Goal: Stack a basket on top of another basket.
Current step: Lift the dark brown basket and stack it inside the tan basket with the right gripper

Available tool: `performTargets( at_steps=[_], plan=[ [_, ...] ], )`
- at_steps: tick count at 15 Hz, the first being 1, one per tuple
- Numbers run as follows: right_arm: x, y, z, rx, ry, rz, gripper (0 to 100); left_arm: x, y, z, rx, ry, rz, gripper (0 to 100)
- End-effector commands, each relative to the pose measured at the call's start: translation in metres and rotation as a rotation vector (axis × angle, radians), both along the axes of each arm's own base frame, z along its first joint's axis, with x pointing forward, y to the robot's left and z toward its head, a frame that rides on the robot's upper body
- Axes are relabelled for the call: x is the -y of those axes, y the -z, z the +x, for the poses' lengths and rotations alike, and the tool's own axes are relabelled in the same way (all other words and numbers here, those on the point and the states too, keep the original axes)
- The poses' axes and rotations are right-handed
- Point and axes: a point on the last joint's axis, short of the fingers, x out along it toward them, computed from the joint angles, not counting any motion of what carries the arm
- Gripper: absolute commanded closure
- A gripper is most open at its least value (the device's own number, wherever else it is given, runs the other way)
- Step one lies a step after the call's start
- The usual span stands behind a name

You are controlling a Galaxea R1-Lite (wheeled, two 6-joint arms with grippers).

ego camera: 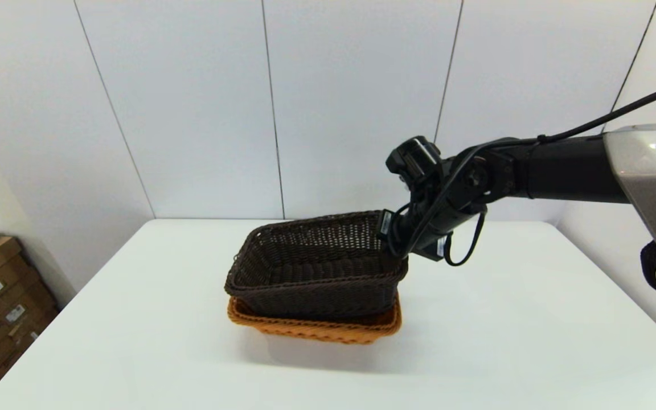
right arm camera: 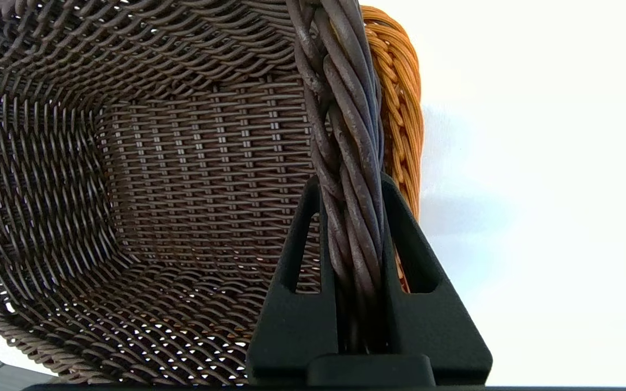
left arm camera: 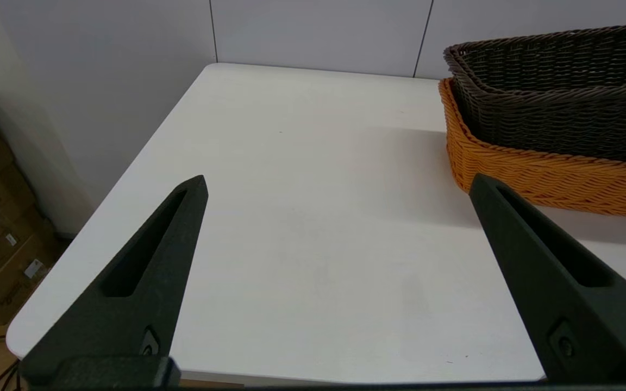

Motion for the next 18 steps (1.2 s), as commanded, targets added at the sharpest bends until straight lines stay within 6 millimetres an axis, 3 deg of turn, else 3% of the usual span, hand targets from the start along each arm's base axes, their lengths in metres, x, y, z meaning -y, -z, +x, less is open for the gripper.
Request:
performTargets(
  at_steps=[1,9,18],
  plan=[
    [-0.002,-0.001,-0.002,-0.004,0.0,-0.003,100,0.0,0.0,0.0,0.0,-0.001,-0.001,0],
    [-0.012,-0.018,-0.01,0.047,0.046,0.088,100,0.0,0.0,0.0,-0.001,-0.001,-0.001,0],
    [-0.01,-0.002,-0.012,0.005,0.048,0.051,100,0.0,0.0,0.0,0.0,-0.001,-0.001,0]
  ],
)
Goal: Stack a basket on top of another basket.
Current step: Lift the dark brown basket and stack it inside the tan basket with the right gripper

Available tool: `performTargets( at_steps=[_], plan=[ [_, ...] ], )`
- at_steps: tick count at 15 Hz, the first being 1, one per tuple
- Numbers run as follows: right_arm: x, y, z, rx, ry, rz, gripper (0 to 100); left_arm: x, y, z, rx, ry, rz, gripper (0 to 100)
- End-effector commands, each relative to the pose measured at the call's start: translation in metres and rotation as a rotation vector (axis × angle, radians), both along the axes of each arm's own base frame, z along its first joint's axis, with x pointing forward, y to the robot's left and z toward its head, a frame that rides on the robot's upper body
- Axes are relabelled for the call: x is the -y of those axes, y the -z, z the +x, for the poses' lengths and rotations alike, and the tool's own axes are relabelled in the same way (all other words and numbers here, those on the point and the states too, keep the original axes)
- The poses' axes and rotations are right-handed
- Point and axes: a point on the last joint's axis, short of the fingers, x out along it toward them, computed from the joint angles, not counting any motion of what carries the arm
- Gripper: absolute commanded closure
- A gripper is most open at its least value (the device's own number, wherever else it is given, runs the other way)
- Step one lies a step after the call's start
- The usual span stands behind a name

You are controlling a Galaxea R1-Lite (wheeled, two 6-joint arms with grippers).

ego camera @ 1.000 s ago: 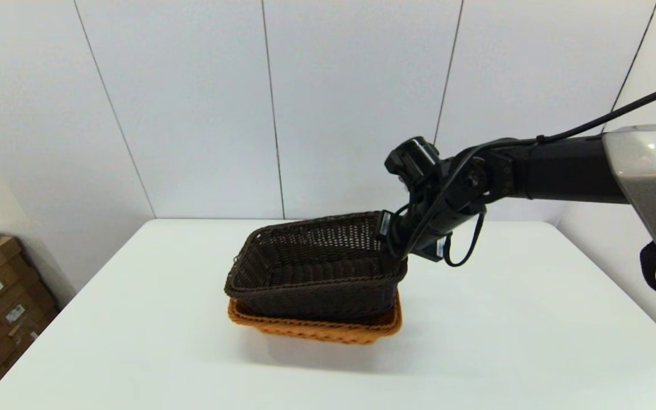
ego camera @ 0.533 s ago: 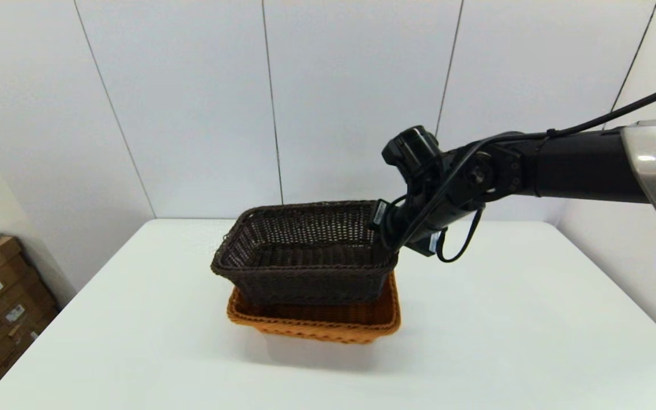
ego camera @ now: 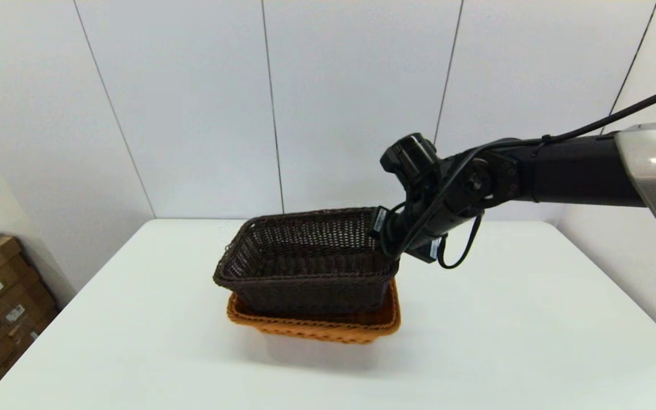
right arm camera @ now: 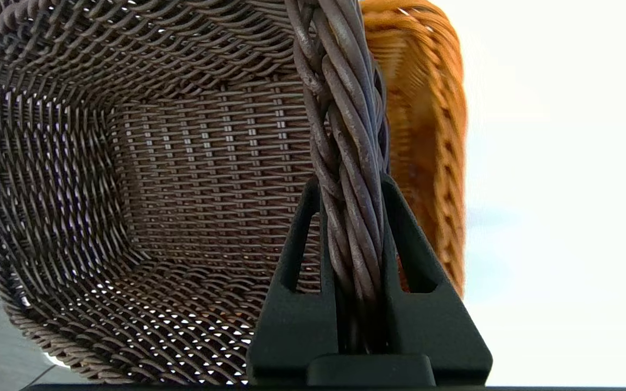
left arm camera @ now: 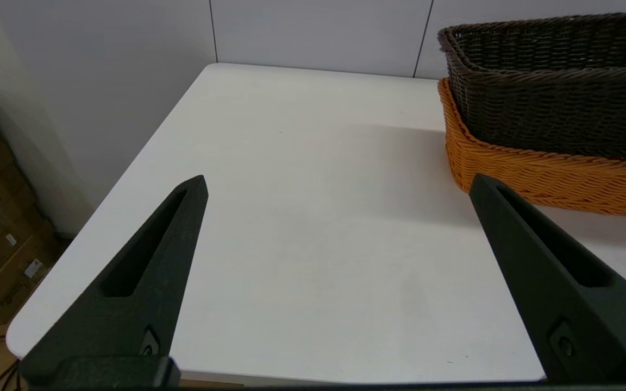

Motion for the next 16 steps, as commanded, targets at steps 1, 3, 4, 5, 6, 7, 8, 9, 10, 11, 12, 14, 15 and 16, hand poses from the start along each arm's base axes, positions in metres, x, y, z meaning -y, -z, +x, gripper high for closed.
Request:
performTargets(
  at_steps=[1,3,4,5,6,7,8,9,10,11,12,14,15,16],
  plan=[
    [0.001,0.004,0.0,-0.01,0.006,-0.004,100,0.0,0.0,0.0,0.0,-0.001,-0.001,0],
    [-0.001,0.008,0.003,0.002,0.008,0.0,100,0.0,0.0,0.0,-0.002,-0.001,-0.001,0],
    [-0.002,0.011,0.002,-0.005,0.006,-0.004,100,0.0,0.0,0.0,0.0,-0.001,-0.001,0],
    [-0.001,0.013,0.003,-0.009,0.008,-0.006,100,0.0,0.0,0.0,-0.002,-0.001,-0.001,0],
    [-0.001,0.013,0.003,-0.01,0.006,-0.008,100,0.0,0.0,0.0,-0.002,-0.001,-0.001,0],
    [-0.001,0.013,0.003,-0.01,0.008,-0.008,100,0.0,0.0,0.0,0.0,-0.001,-0.001,0],
    [0.0,0.014,0.003,-0.011,0.008,-0.009,100,0.0,0.0,0.0,0.0,-0.001,-0.001,0],
    [0.0,0.015,0.003,-0.012,0.011,-0.014,100,0.0,0.0,0.0,0.0,-0.001,-0.001,0],
    [0.0,0.016,0.003,-0.014,0.011,-0.016,100,0.0,0.0,0.0,0.0,-0.001,-0.001,0],
    [0.0,0.017,0.003,-0.017,0.011,-0.017,100,0.0,0.0,0.0,0.0,-0.001,-0.001,0],
    [0.0,0.018,0.003,-0.019,0.011,-0.019,100,0.0,0.0,0.0,0.0,-0.001,-0.001,0],
    [0.001,0.019,0.003,-0.023,0.014,-0.024,100,0.0,0.0,0.0,0.0,-0.001,-0.001,0],
    [0.001,0.02,0.003,-0.024,0.016,-0.028,100,0.0,0.0,0.0,0.0,-0.001,-0.001,0],
    [0.001,0.02,0.003,-0.024,0.016,-0.028,100,0.0,0.0,0.0,0.0,-0.001,-0.001,0]
  ],
)
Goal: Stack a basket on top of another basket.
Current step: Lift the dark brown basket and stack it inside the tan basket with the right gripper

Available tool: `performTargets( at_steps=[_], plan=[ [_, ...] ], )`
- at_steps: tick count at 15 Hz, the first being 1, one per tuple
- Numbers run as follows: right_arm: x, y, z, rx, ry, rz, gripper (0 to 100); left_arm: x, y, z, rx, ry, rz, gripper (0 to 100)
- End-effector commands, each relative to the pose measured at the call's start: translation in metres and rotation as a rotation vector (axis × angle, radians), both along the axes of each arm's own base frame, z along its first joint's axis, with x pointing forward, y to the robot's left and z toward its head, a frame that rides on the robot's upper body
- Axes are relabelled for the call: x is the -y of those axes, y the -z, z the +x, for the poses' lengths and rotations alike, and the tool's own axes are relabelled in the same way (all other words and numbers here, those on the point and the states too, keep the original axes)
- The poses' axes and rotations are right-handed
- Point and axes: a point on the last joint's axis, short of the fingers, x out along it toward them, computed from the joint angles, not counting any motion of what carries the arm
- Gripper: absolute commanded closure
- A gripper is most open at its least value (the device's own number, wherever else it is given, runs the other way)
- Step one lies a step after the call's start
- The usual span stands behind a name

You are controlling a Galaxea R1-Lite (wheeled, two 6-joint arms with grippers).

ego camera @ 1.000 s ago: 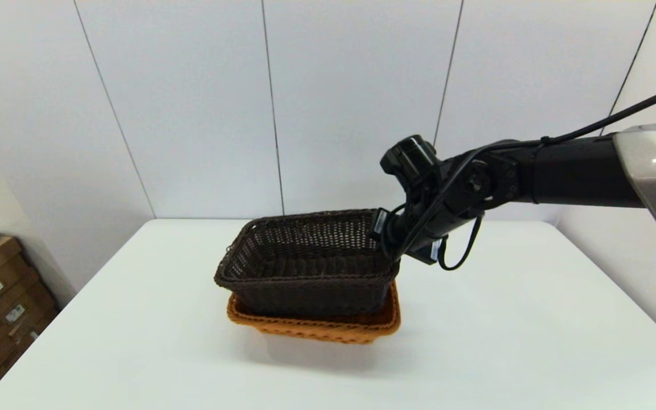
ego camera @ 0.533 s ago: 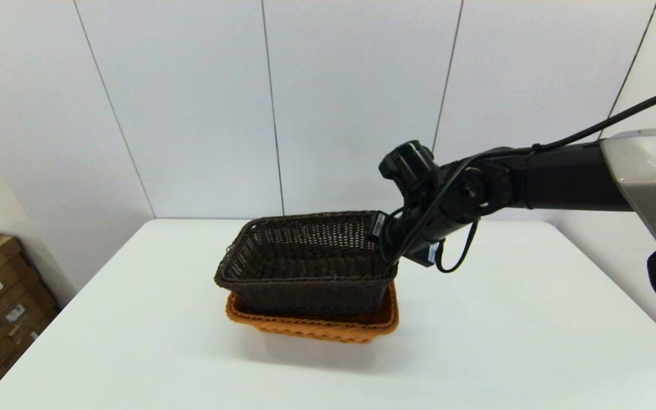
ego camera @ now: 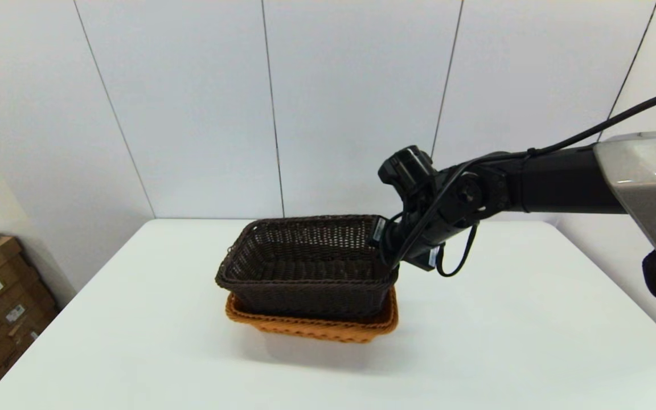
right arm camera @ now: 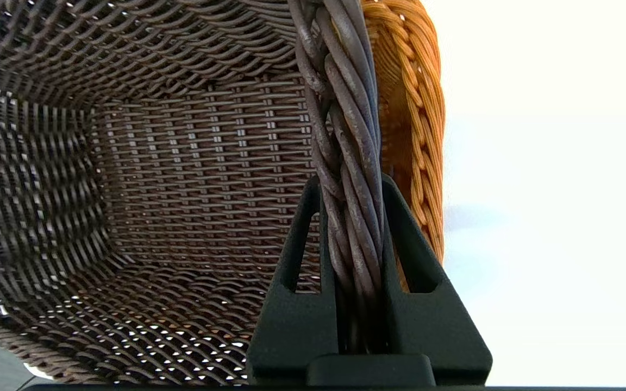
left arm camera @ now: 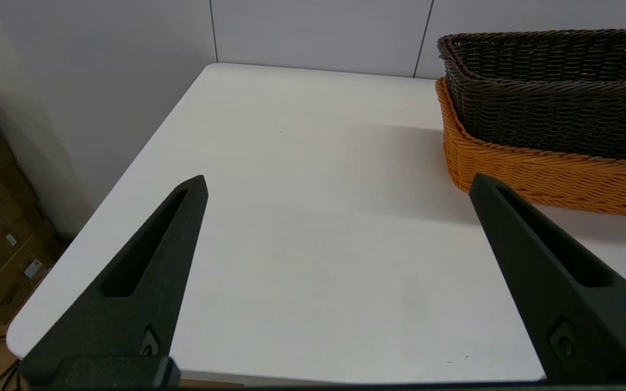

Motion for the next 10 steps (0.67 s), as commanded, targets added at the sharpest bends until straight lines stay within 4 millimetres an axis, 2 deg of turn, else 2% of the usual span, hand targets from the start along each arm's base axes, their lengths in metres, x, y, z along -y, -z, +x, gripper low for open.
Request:
performTargets(
  at_steps=[1,2,8,10],
  plan=[
    [0.0,0.003,0.0,-0.006,0.009,-0.009,100,0.0,0.0,0.0,0.0,-0.001,-0.001,0],
    [0.001,0.003,0.0,-0.004,0.011,-0.012,0,0.0,0.0,0.0,-0.003,-0.001,-0.001,0],
    [0.002,-0.002,-0.001,0.008,0.0,-0.013,0,0.0,0.0,0.0,-0.001,-0.001,-0.001,0],
    [0.004,-0.01,-0.005,0.026,-0.026,-0.024,0,0.0,0.0,0.0,0.0,-0.001,-0.001,0]
  ],
)
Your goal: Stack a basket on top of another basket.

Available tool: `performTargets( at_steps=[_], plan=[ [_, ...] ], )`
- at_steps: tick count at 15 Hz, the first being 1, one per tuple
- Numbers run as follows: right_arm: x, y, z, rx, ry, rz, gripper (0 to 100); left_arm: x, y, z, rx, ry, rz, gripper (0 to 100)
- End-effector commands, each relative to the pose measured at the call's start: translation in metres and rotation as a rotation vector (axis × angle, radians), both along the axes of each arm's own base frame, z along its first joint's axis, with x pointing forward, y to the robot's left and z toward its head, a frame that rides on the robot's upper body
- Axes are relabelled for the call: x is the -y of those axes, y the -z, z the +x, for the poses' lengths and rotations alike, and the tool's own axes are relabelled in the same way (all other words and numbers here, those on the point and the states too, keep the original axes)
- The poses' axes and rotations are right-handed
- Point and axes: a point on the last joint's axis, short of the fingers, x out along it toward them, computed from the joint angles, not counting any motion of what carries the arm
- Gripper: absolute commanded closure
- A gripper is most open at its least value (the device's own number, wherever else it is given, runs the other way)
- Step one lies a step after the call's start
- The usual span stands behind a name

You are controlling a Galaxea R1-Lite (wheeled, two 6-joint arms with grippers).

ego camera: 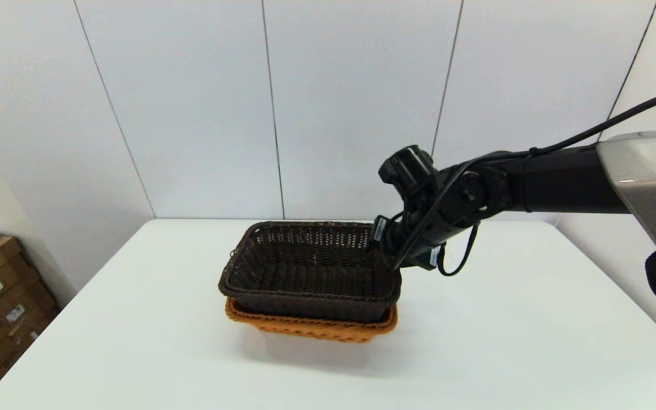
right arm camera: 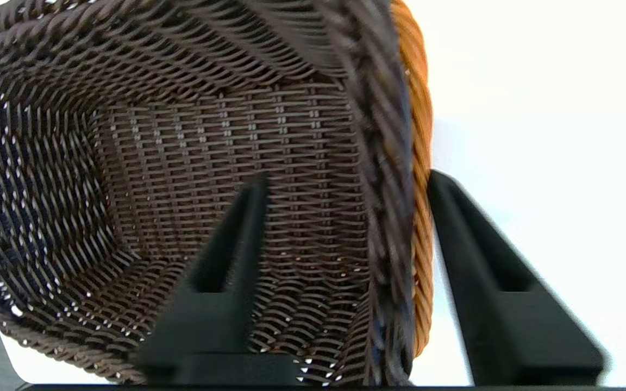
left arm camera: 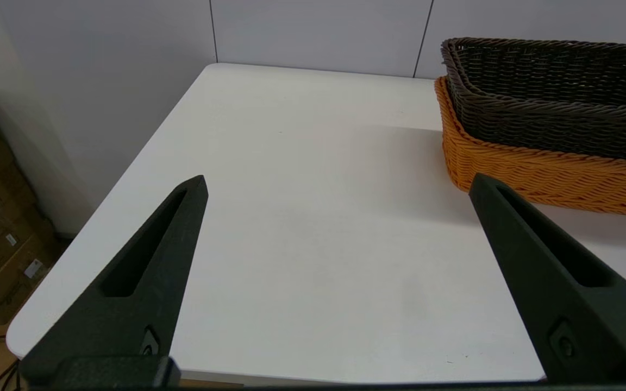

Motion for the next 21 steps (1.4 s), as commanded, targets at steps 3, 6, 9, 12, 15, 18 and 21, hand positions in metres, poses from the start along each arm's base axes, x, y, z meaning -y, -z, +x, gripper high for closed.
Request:
performTargets(
  at_steps=[3,6,9,12,15,18,21],
  plan=[
    [0.017,-0.043,-0.016,0.11,-0.064,-0.02,0,0.0,0.0,0.0,0.0,-0.001,0.0,0],
    [0.052,-0.106,-0.055,0.251,-0.156,-0.079,0,0.0,0.0,0.0,0.0,-0.001,0.0,0],
    [0.097,-0.163,-0.132,0.345,-0.319,-0.291,0,0.0,0.0,0.0,0.0,-0.001,0.0,0],
    [0.135,-0.194,-0.203,0.41,-0.36,-0.406,0,0.0,0.0,0.0,0.0,-0.001,0.0,0],
    [0.167,-0.211,-0.259,0.492,-0.285,-0.433,0,0.0,0.0,0.0,0.0,-0.001,0.0,0],
    [0.196,-0.22,-0.308,0.59,-0.172,-0.467,0,0.0,0.0,0.0,0.0,-0.001,0.0,0],
    [0.223,-0.224,-0.36,0.713,-0.043,-0.487,0,0.0,0.0,0.0,0.0,-0.001,0.0,0]
  ],
)
